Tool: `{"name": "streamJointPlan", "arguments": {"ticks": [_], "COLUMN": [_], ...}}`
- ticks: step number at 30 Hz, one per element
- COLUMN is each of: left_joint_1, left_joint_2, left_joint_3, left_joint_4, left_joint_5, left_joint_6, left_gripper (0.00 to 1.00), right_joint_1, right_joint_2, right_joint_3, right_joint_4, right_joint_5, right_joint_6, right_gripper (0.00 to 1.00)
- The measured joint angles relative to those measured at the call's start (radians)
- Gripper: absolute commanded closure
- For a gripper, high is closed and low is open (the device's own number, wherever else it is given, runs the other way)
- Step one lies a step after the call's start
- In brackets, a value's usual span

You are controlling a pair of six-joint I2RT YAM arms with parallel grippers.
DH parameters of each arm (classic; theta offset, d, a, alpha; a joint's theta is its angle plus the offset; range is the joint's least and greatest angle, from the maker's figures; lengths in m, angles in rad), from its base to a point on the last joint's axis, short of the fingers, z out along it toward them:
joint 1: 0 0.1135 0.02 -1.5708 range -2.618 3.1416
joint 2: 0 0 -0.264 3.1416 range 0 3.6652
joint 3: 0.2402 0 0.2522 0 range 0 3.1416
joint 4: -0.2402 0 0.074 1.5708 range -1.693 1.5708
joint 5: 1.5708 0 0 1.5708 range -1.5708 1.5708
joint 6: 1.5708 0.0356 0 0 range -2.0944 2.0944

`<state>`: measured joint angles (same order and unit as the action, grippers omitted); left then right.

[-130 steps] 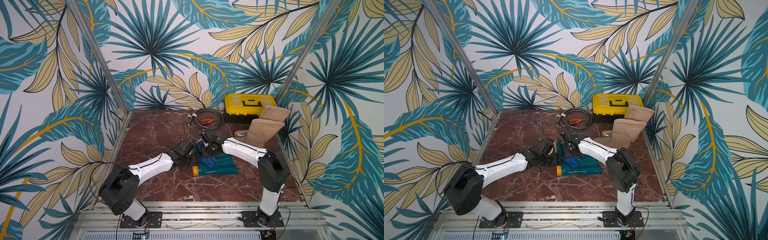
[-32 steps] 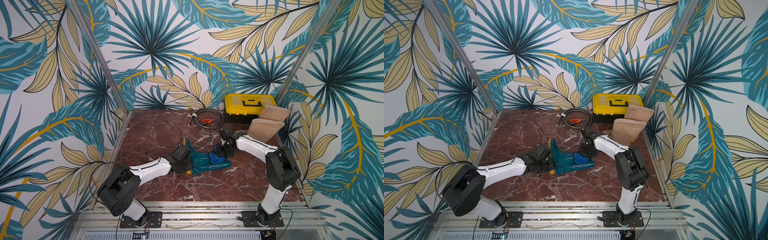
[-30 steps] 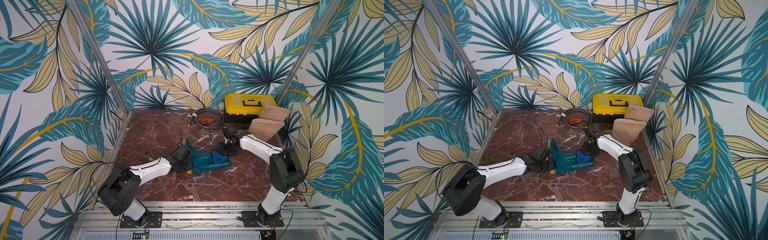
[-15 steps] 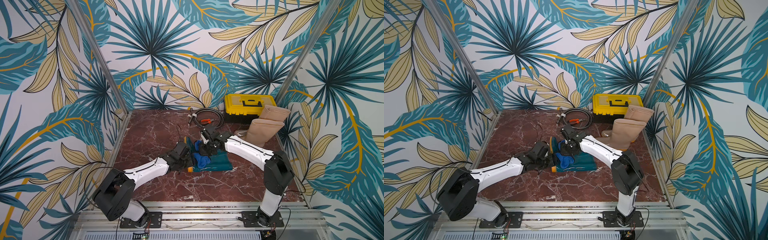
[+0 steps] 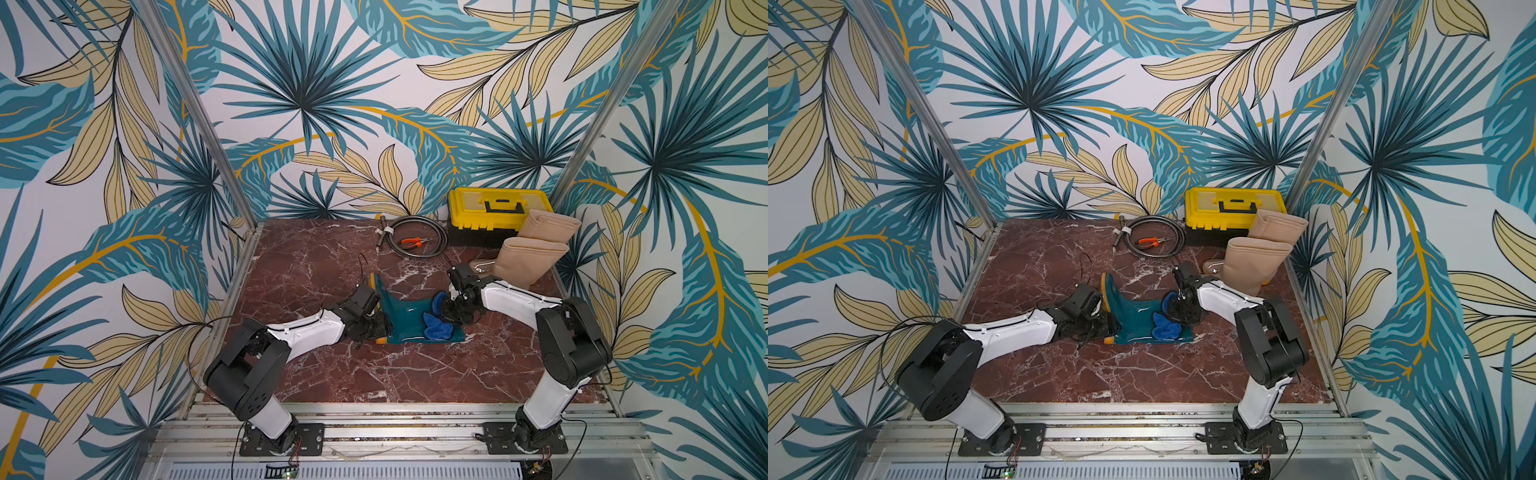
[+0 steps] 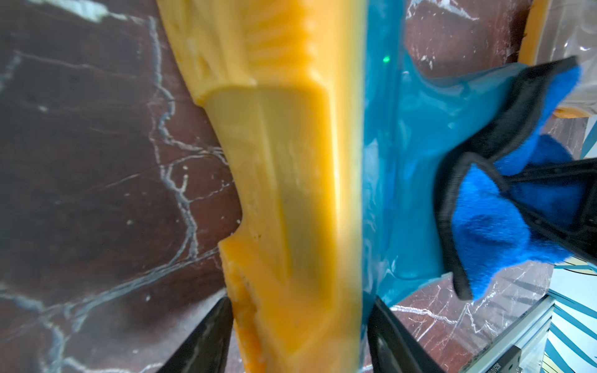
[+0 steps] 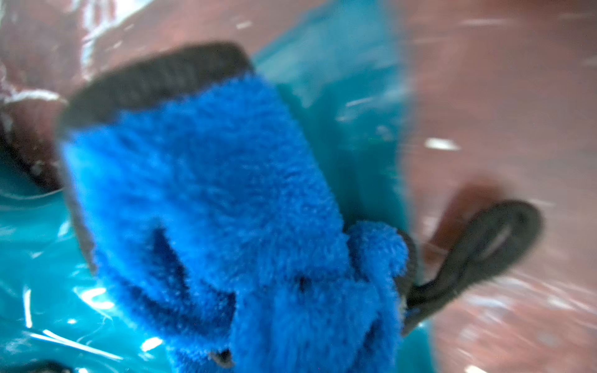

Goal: Wipe the rubber boots with a cloth
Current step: Wipe the dirt off the rubber boot.

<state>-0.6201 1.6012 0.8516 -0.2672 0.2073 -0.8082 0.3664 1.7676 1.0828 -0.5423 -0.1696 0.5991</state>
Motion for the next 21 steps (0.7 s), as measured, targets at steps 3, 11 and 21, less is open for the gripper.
{"name": "streamJointPlan", "arguments": {"ticks": [3, 11, 21], "left_joint_1": [0.007, 0.014, 0.018], "left_joint_2": [0.0, 0.0, -0.011], "left_joint_3": [0.0, 0.0, 0.002], "left_joint_4": [0.0, -0.015, -0.021], "left_joint_5": [0.011, 0.019, 0.016], "left_joint_6": [0.005, 0.008, 0.013], "left_gripper": [0.37, 0.62, 0.78], "right_joint_1": [0.063, 0.328, 0.14], "right_joint_2": [0.019, 0.182, 0.107], "right_joint_3": [0.038, 0.367, 0.14], "right_joint_4": [-0.017, -0.052, -0.02], "right_joint_5": [0.026, 0.001, -0.018], "right_joint_6": [0.02, 0.036, -0.009], "right_gripper": [1.0, 1.0, 1.0]}}
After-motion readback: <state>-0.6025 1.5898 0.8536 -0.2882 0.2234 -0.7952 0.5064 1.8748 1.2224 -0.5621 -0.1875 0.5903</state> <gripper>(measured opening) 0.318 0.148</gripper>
